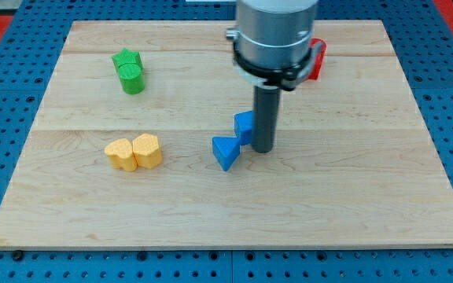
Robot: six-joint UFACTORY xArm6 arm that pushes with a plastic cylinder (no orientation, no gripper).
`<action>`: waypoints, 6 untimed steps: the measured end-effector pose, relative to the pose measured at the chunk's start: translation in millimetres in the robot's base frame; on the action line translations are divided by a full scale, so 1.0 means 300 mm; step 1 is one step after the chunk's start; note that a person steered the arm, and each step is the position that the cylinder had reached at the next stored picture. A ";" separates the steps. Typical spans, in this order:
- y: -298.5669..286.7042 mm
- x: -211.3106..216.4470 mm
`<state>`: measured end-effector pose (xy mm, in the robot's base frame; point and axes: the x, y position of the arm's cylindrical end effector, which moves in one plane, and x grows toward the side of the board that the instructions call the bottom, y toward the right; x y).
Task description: Move the blue cube above the blue triangle
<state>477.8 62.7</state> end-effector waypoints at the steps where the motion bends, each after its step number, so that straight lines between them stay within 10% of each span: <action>1: 0.093 -0.058; 6: -0.106 -0.201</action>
